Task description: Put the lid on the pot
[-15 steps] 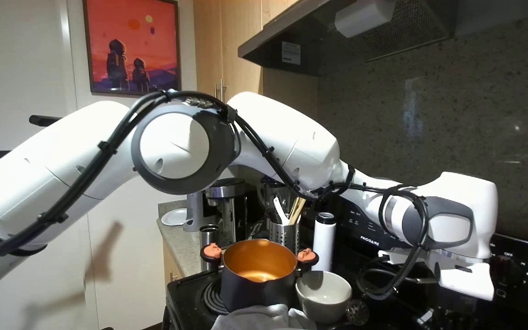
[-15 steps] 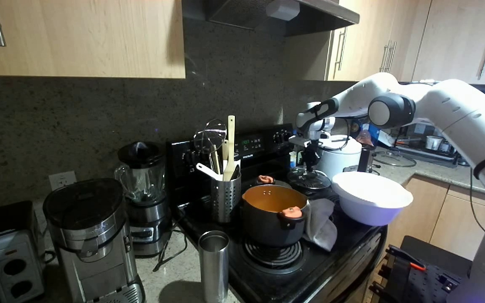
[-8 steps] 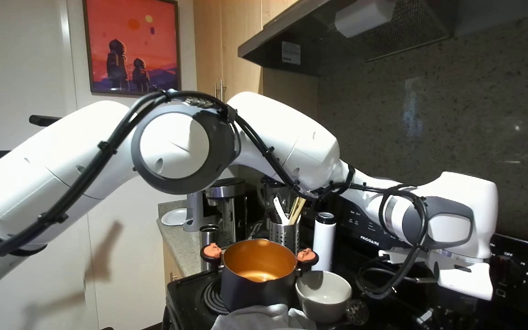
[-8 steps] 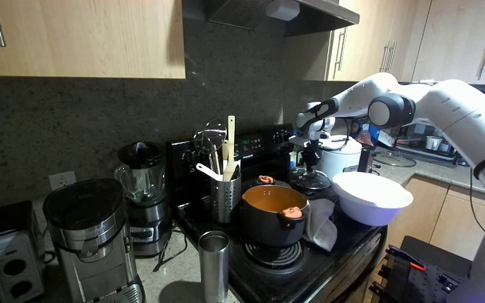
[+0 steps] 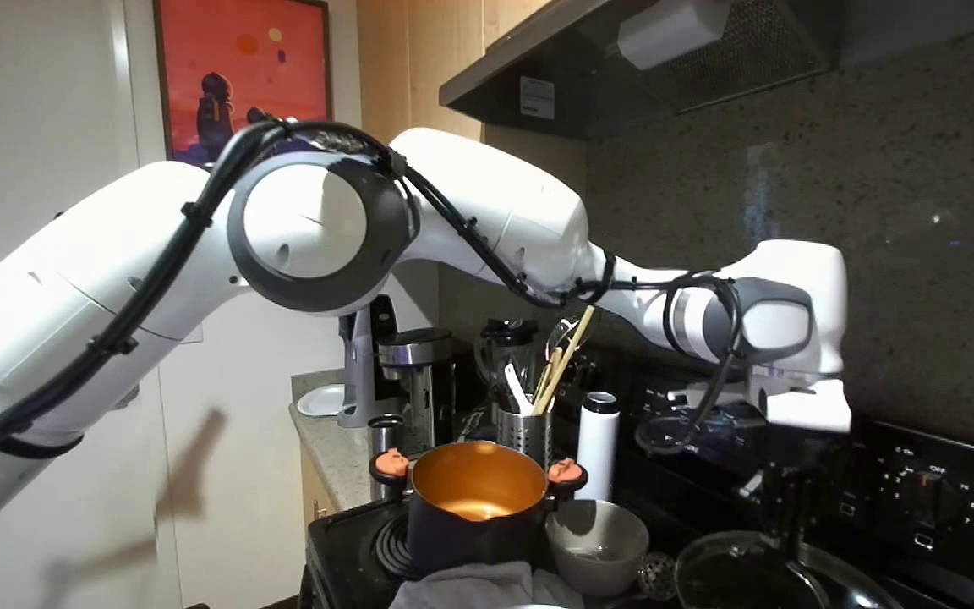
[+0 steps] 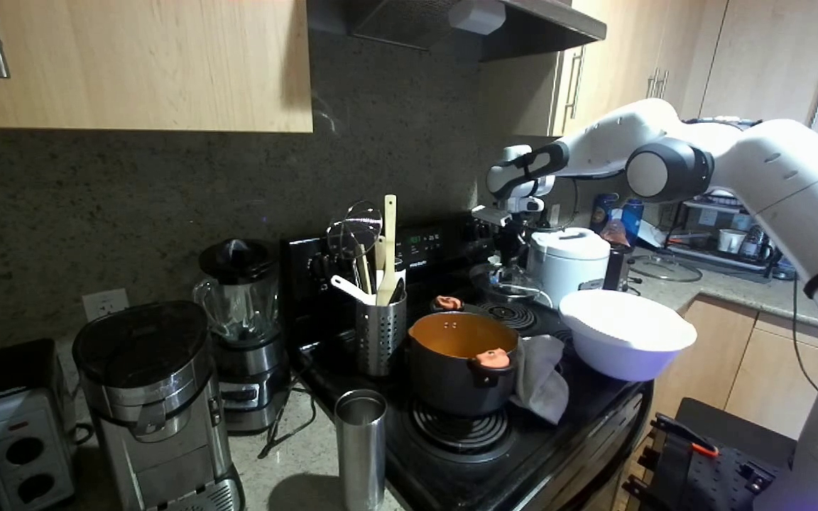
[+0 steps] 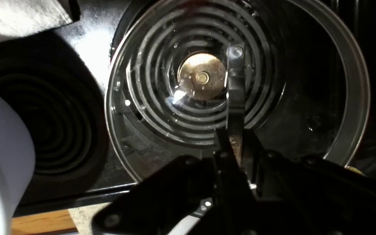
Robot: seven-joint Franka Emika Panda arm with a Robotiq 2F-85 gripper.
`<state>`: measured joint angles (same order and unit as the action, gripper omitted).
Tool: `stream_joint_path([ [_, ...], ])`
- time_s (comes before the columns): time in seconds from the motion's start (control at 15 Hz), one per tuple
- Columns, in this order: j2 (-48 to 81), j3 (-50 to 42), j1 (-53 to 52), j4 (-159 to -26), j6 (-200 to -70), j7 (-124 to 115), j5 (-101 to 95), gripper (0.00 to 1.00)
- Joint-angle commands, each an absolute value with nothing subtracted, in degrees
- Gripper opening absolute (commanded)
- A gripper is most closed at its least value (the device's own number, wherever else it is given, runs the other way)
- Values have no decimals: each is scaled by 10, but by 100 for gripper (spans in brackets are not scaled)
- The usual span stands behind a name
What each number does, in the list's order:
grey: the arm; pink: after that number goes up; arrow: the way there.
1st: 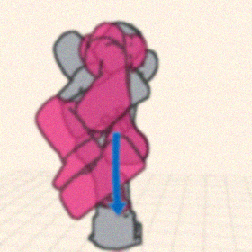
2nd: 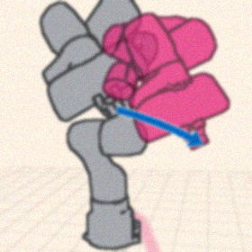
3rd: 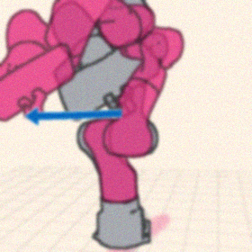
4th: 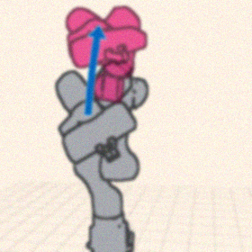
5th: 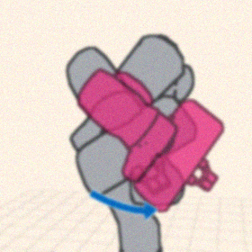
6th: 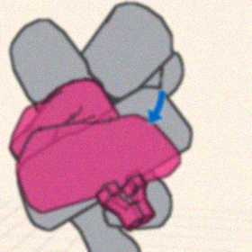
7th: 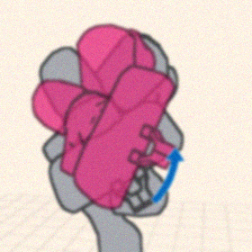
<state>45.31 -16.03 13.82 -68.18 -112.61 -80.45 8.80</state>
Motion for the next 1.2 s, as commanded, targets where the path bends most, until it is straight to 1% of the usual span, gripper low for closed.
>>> stream_joint_path([
  [0.0,393,-178,99,-692,-1074,-819,45,7],
  [0.33,331,-187,59,-706,-995,-798,-16,7],
  [0.67,251,-176,29,-752,-965,-757,-47,7],
  [0.93,179,-167,-3,-835,-974,-728,-60,6],
  [1.0,159,-143,4,-858,-977,-731,-75,7],
  [1.13,121,-124,-4,-921,-999,-735,-86,7],
])
